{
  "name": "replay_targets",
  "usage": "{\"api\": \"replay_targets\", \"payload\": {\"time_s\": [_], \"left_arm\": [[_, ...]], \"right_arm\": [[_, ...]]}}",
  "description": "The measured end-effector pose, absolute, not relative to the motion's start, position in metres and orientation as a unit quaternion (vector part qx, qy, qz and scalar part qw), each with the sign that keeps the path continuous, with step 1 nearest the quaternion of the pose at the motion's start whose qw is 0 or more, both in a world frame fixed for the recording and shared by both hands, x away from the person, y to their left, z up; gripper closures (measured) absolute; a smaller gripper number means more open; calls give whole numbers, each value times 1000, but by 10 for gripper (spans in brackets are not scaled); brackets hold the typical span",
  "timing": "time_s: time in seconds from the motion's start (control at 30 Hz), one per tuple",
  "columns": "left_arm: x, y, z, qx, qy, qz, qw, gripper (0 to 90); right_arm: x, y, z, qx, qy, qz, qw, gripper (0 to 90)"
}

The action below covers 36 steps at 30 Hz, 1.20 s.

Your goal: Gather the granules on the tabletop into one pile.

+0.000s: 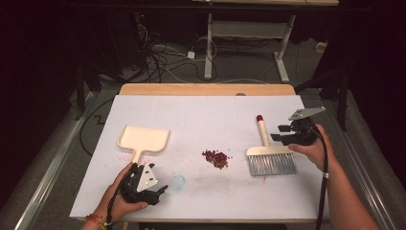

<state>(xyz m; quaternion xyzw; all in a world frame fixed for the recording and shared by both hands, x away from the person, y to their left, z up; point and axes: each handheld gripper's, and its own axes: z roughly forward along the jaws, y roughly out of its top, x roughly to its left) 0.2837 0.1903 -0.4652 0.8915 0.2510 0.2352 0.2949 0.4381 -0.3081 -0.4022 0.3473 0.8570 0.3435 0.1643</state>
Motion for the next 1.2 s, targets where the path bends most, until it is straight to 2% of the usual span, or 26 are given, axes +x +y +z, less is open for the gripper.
{"api": "replay_targets", "payload": {"time_s": [0.27,0.47,0.83,1.2], "left_arm": [[284,192,-464,889,254,237,298,176],[283,194,-463,886,257,244,299,175],[283,198,-461,881,261,250,304,175],[283,198,-460,880,262,252,306,175]], "right_arm": [[424,-303,-390,349,821,395,219,404],[404,-288,-386,342,797,417,271,318],[374,-267,-385,338,767,454,303,182],[343,-259,-388,312,758,469,329,178]]}}
